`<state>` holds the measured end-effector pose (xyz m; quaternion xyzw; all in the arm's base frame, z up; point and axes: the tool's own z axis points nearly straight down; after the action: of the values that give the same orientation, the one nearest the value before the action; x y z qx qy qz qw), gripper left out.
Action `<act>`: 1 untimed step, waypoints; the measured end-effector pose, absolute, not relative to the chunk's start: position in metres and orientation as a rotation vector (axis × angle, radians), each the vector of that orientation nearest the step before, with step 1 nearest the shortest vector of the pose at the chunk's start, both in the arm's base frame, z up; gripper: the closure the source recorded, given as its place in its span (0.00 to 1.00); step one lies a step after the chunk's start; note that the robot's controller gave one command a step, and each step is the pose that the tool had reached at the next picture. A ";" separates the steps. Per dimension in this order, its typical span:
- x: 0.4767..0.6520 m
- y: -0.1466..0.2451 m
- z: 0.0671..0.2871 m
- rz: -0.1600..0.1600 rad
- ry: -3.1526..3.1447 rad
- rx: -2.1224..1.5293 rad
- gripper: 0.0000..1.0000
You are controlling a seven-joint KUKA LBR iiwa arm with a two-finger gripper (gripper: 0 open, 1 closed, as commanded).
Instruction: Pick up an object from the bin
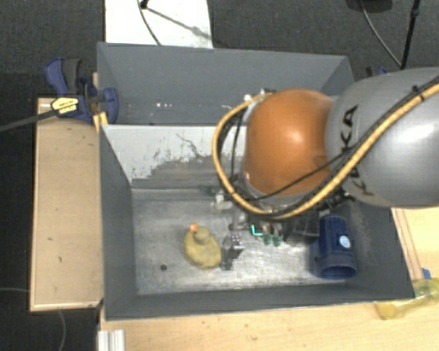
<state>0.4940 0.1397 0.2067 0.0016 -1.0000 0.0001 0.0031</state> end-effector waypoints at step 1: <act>0.496 0.139 0.211 -0.002 -3.144 -0.002 0.00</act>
Offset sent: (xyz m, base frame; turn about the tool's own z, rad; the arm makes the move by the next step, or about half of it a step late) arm 0.0325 0.0120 -0.1161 0.0810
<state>0.4958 0.1389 0.2109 -0.0005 -1.0000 -0.0006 -0.0010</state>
